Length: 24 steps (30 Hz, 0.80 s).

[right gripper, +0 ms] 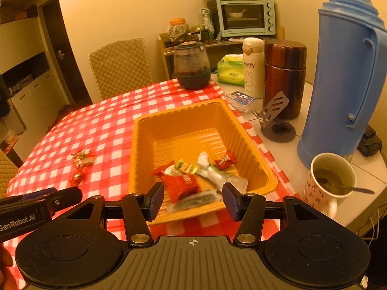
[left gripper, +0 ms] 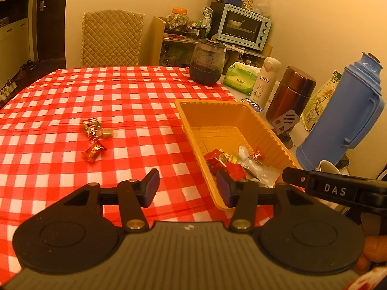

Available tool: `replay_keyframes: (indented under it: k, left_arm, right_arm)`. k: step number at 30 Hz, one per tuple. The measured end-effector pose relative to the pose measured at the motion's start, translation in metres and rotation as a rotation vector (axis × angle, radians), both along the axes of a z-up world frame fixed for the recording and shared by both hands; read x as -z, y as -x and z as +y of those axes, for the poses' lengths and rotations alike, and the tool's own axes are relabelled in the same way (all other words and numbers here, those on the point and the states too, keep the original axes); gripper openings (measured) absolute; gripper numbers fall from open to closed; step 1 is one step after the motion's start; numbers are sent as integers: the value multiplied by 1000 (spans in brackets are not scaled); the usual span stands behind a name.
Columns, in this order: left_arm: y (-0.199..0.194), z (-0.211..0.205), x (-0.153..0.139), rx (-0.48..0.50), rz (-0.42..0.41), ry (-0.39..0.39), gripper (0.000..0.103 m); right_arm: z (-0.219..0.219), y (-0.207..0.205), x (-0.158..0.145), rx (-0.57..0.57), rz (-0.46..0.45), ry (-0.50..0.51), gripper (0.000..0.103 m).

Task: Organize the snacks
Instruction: 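Open both grippers to drop the red packet and snack bar into the tray, then withdraw both open grippers from the tray toward the small candies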

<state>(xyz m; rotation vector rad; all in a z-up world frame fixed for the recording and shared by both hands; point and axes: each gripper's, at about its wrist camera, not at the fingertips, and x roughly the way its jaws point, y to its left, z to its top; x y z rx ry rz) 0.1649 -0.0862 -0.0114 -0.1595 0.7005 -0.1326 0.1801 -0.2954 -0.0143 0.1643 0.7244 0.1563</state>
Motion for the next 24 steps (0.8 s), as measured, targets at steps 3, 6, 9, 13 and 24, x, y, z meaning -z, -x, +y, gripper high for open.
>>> replay_keyframes:
  k: [3, 6, 9, 13, 24]
  left_arm:
    - [10, 5, -4, -5, -3, -4, 54]
    - [20, 9, -8, -12, -5, -8, 59]
    - [28, 15, -11, -19, -8, -12, 62]
    - [36, 25, -14, -33, -10, -18, 67]
    - [53, 56, -14, -91, -5, -29, 72]
  right_arm:
    - [7, 12, -6, -11, -4, 2, 55]
    - [14, 23, -10, -22, -10, 6, 56]
    - [21, 31, -13, -37, -14, 12, 58]
    - [32, 38, -17, -60, -18, 19, 61]
    - [63, 45, -16, -127, -18, 36, 70]
